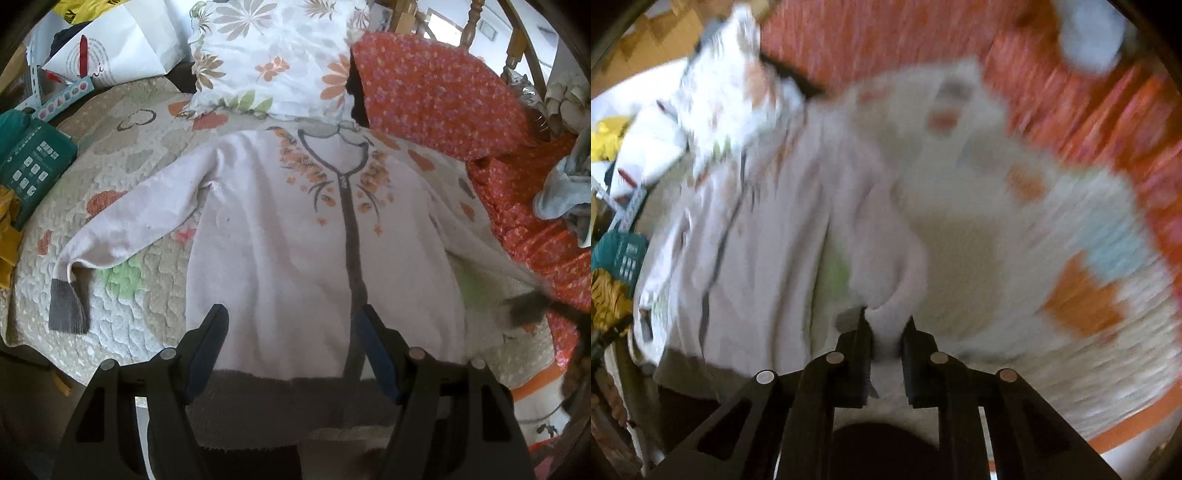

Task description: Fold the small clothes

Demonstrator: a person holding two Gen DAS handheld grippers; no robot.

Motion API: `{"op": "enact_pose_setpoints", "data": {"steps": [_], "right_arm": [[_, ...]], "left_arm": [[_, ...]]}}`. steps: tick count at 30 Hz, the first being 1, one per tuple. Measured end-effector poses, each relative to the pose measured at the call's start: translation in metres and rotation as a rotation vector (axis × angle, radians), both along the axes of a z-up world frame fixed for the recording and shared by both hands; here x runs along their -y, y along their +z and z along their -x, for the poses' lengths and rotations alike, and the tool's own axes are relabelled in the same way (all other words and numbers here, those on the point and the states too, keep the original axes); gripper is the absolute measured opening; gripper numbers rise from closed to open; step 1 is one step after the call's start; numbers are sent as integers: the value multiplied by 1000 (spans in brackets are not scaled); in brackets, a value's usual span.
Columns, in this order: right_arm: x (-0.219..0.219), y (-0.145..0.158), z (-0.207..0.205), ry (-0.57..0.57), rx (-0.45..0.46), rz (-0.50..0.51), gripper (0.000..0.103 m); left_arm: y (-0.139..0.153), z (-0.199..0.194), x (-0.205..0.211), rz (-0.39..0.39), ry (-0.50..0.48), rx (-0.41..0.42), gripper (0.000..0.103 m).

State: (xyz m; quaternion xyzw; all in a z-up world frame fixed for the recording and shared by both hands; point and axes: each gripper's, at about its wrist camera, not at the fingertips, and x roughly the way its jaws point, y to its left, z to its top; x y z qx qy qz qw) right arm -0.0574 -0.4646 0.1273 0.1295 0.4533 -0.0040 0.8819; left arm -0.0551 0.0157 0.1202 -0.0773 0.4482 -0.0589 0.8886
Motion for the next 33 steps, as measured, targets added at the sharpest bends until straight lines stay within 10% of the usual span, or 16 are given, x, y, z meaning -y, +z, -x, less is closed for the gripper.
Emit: {"op": "enact_pose_setpoints", "data": {"steps": [5, 10, 17, 25, 33], "right_arm": [[78, 24, 15, -400, -16, 359, 49], [127, 11, 43, -449, 36, 69, 49], [125, -25, 39, -436, 14, 38, 49], [130, -53, -25, -255, 96, -431, 49], [131, -112, -137, -247, -130, -314, 38]], "left_arm": [[-5, -2, 5, 17, -1, -14, 71], [-11, -2, 8, -4, -10, -29, 71], [-14, -2, 13, -8, -20, -46, 71], [-20, -9, 33, -21, -45, -65, 71], [-36, -21, 52, -46, -56, -108, 71]]}}
